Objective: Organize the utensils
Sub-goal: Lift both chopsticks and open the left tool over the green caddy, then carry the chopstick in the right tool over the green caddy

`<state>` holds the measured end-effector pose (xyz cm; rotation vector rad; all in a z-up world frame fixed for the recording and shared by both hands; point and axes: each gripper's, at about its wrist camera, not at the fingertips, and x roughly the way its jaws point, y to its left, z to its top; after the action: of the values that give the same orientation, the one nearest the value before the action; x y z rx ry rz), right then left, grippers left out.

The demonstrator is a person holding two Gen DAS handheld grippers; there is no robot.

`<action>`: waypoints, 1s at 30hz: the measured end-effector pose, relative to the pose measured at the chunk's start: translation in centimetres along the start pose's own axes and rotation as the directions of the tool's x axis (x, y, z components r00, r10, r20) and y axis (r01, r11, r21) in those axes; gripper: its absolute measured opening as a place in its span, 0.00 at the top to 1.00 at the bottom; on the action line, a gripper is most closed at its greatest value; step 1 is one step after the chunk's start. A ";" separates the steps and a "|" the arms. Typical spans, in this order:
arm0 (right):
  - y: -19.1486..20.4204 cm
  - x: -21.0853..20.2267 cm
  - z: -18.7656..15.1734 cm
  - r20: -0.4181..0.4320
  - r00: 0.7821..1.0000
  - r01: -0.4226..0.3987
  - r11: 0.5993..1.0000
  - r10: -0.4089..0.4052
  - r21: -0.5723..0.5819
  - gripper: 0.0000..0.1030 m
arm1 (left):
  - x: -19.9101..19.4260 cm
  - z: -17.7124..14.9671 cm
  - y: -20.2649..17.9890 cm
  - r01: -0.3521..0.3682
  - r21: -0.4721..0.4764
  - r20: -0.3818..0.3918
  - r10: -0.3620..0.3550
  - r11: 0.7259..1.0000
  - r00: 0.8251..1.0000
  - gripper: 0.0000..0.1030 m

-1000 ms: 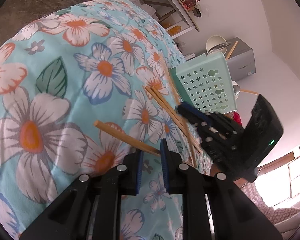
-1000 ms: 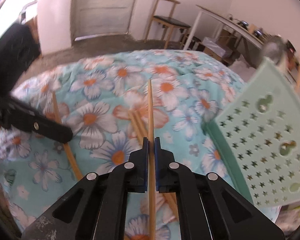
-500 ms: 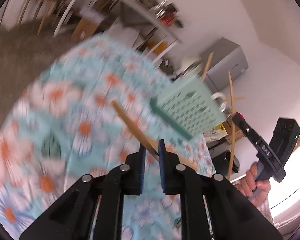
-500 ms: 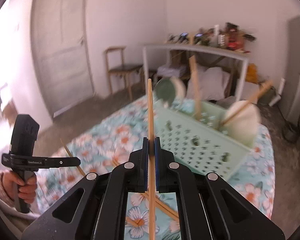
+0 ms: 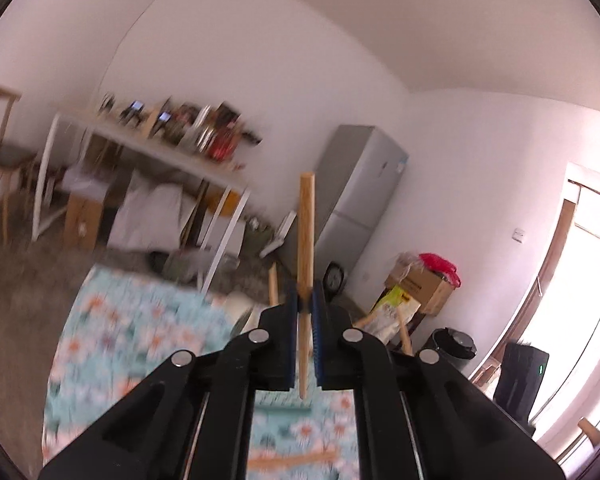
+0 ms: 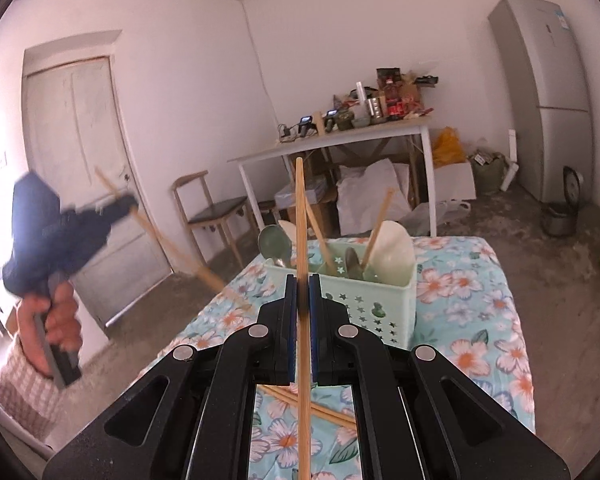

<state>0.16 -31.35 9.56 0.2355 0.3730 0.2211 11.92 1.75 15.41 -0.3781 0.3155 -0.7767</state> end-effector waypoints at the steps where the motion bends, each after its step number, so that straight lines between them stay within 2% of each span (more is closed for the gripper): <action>1: -0.1 -0.2 0.0 0.003 1.000 0.002 1.000 -0.002 0.004 0.96 | 0.7 0.7 -0.5 0.007 0.016 0.009 -0.008 1.000 1.000 0.95; 6: -0.2 -1.0 0.1 0.024 1.000 0.009 1.000 -0.009 0.009 0.96 | 4.6 2.1 -2.6 0.023 0.108 0.021 -0.026 0.994 0.999 0.95; 11: -0.3 -1.9 0.1 0.037 0.999 0.016 1.000 -0.017 0.014 0.96 | 9.7 1.1 -3.3 -0.035 0.192 -0.036 0.042 0.981 0.998 0.95; 17: -0.9 -2.5 -0.1 0.036 0.999 0.020 0.999 -0.021 0.032 0.96 | 13.7 -1.7 -3.3 -0.060 0.216 -0.128 0.090 0.975 0.988 0.94; 21: -1.1 -2.7 -0.1 0.032 0.999 0.026 0.999 -0.027 0.037 0.96 | 15.4 -3.7 -2.6 -0.084 0.204 -0.189 0.123 0.975 0.974 0.93; 22: -1.2 -2.7 -0.1 0.032 0.999 0.027 0.999 -0.028 0.038 0.96 | 15.6 -4.0 -2.4 -0.087 0.192 -0.201 0.126 0.978 0.972 0.88; 23: -1.2 -2.6 0.0 0.032 0.999 0.026 0.999 -0.028 0.040 0.96 | 15.7 -4.2 -2.2 -0.090 0.180 -0.207 0.128 0.980 0.970 0.74; 25: -1.2 -2.6 0.0 0.031 0.999 0.021 0.999 -0.023 0.046 0.96 | 15.4 -4.4 -2.1 -0.094 0.165 -0.194 0.126 0.982 0.973 0.60; 30: -1.4 -2.0 0.2 0.026 1.000 0.002 0.998 -0.004 0.065 0.96 | 14.3 -4.3 -2.3 -0.099 0.185 -0.165 0.130 0.978 0.978 0.49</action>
<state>-1.31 -33.17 10.02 0.3014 0.3552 0.2031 18.37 -11.11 10.69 -0.1234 0.4277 -0.7189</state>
